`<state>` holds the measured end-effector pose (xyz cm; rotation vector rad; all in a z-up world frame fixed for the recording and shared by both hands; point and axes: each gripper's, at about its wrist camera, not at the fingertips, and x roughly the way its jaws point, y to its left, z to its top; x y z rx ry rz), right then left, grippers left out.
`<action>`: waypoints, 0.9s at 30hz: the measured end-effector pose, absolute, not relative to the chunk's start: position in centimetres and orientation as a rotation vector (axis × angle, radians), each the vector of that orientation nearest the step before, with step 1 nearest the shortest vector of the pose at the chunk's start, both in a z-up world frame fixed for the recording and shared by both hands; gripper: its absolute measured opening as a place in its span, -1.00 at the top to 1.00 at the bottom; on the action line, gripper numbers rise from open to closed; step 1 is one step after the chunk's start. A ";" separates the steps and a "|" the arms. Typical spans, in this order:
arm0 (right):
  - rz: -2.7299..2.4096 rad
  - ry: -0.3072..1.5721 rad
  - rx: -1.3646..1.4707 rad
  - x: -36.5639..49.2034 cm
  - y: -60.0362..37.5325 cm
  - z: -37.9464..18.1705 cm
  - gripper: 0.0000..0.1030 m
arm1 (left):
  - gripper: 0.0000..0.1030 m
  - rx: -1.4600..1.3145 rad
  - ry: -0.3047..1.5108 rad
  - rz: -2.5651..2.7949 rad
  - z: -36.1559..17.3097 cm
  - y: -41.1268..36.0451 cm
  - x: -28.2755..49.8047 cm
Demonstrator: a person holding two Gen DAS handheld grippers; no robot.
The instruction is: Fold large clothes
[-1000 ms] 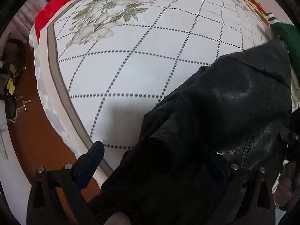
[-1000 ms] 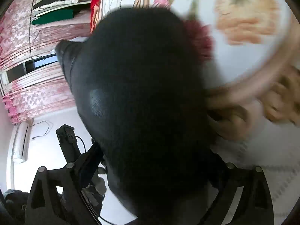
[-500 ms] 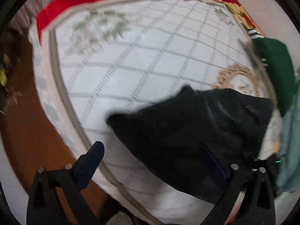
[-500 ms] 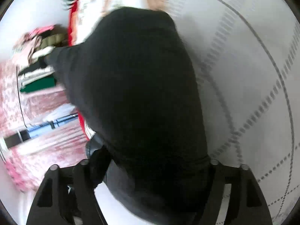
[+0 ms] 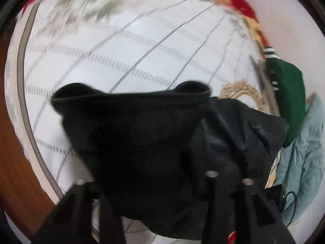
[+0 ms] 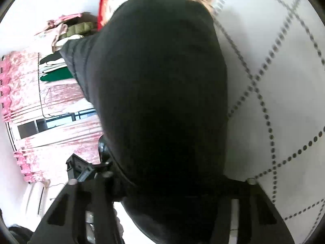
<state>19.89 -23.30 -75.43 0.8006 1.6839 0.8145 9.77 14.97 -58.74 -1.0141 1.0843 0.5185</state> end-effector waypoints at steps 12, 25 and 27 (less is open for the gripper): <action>0.834 1.610 0.875 23.6 -25.5 -63.8 0.29 | 0.64 -0.858 1.001 0.430 -47.4 15.9 13.7; 0.858 1.382 0.903 44.1 -28.6 -47.4 0.29 | 0.64 -0.766 0.855 0.311 -35.4 13.3 35.0; 0.850 1.343 0.911 49.1 -30.2 -46.0 0.29 | 0.64 -0.756 0.838 0.291 -34.7 12.4 39.3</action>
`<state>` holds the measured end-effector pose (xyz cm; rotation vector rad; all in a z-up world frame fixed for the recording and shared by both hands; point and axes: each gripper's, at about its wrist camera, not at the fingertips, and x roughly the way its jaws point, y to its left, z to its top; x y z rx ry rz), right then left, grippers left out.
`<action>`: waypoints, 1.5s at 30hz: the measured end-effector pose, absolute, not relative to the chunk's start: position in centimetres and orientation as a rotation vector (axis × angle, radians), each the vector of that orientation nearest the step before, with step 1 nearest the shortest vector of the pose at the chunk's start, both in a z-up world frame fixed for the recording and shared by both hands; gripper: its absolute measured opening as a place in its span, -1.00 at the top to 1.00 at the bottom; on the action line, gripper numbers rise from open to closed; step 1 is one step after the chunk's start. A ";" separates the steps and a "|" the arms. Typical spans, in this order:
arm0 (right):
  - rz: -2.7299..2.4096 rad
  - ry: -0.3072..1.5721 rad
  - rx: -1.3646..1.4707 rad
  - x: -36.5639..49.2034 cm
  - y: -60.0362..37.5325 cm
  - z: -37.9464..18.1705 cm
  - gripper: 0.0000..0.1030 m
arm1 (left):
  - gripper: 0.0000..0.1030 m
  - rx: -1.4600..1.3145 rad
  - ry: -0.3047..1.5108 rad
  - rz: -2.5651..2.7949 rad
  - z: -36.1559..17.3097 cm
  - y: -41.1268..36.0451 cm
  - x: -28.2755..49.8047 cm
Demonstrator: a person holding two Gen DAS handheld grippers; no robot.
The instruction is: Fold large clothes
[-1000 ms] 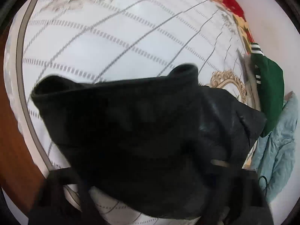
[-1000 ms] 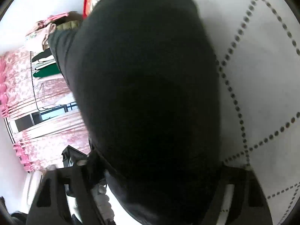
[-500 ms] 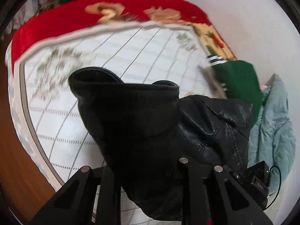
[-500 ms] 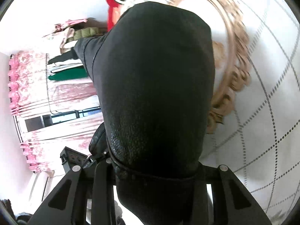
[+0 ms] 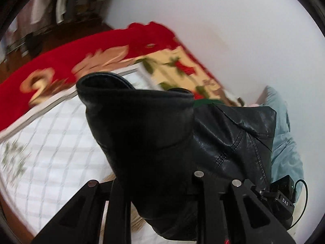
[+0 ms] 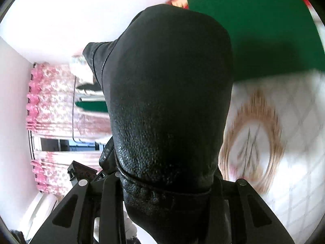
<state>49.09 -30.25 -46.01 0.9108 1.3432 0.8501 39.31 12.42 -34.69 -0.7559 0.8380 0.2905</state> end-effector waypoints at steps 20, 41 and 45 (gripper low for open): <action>0.640 1.506 0.862 83.6 -41.0 -52.4 -0.26 | 0.18 -0.598 1.078 0.209 -47.5 7.1 62.2; -0.274 1.240 0.008 66.5 -35.6 -39.1 -0.62 | -1.00 0.025 1.011 0.148 -35.1 4.0 52.2; -0.321 1.170 -0.022 57.0 -34.0 -36.5 -0.62 | -1.00 -0.005 0.982 0.103 -30.2 4.5 47.7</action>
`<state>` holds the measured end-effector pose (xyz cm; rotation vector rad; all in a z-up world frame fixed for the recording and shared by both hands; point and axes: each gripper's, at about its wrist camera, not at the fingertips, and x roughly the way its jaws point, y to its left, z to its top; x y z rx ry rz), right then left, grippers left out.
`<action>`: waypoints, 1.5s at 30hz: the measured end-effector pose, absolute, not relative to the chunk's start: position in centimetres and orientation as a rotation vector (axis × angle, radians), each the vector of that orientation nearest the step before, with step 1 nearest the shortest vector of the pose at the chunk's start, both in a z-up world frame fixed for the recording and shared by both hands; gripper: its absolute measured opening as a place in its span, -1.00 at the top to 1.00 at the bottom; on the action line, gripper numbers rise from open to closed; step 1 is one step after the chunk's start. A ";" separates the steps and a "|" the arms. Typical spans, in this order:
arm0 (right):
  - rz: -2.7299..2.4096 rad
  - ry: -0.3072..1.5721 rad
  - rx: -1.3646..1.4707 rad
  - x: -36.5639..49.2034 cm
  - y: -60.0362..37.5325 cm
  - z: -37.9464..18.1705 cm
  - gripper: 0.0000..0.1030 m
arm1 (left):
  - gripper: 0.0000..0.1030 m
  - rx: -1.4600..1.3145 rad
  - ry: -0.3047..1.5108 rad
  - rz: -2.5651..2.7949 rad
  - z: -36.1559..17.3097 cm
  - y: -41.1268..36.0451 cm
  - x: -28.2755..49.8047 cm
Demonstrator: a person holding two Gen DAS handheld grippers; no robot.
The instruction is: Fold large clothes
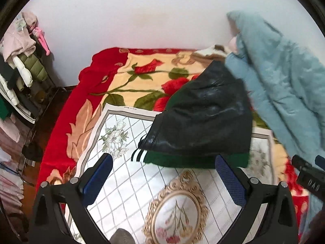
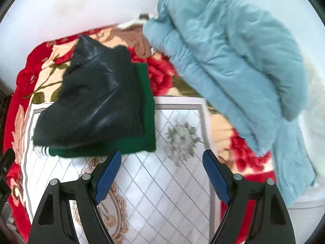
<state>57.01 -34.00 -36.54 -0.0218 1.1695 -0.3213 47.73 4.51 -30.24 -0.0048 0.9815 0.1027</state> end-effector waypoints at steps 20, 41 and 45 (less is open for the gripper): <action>-0.280 0.831 -0.030 28.0 -27.2 -6.7 -0.62 | -1.00 0.011 0.787 0.092 -10.0 4.7 27.7; -0.227 0.798 -0.022 18.9 -28.1 2.2 -0.68 | -1.00 0.004 0.819 0.068 -5.7 2.9 22.8; -0.199 0.802 -0.012 18.7 -28.2 2.6 -0.69 | -1.00 0.019 0.807 0.072 -5.2 2.6 22.6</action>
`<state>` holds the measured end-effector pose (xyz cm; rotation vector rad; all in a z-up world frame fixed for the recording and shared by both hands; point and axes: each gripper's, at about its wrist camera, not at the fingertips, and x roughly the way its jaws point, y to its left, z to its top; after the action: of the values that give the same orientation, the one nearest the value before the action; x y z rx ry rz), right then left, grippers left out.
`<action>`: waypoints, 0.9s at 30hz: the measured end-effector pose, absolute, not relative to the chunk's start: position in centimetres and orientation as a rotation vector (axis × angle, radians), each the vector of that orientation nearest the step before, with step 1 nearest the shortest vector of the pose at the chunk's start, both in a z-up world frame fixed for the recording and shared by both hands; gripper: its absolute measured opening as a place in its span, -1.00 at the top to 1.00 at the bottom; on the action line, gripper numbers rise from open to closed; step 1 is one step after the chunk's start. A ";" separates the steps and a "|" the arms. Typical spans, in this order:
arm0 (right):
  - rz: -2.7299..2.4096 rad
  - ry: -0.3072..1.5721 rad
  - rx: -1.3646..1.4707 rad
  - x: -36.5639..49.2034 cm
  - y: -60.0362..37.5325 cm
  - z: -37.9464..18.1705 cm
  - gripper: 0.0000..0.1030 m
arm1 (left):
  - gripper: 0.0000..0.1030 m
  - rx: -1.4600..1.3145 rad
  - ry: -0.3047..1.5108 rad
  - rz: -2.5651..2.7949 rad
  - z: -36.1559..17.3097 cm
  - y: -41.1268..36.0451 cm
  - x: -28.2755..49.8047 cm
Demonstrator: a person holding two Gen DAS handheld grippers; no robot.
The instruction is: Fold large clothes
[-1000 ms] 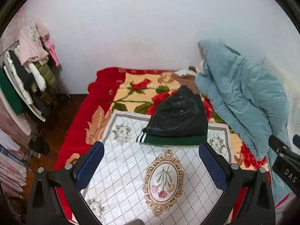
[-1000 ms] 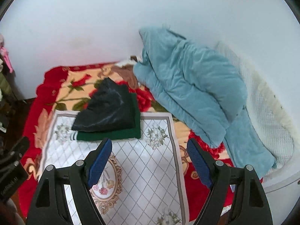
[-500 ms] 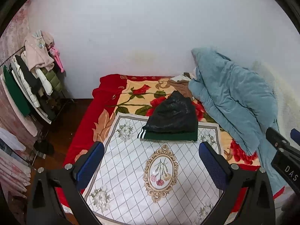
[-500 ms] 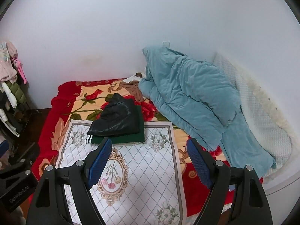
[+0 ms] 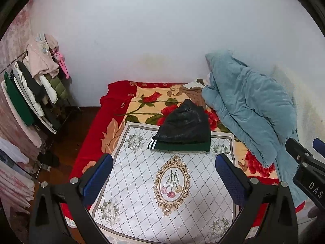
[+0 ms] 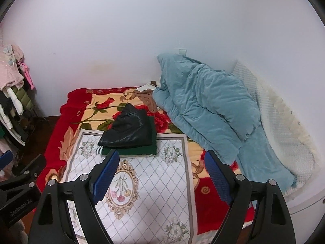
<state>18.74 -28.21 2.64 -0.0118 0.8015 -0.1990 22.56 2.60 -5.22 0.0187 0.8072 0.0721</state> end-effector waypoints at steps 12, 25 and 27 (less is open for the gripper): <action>-0.201 0.778 -0.020 18.9 -28.5 3.6 -0.72 | -1.00 0.025 0.764 0.066 -3.9 2.2 21.8; -0.180 0.784 -0.035 18.2 -28.8 3.7 -0.73 | -1.00 0.026 0.774 0.064 -3.7 2.2 21.9; -0.178 0.784 -0.035 18.1 -28.8 3.6 -0.73 | -1.00 0.027 0.770 0.065 -3.7 2.1 21.8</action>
<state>18.12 -28.81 3.64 -0.0347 0.7841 -0.1781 21.84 2.11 -3.70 0.0267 0.7705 0.0651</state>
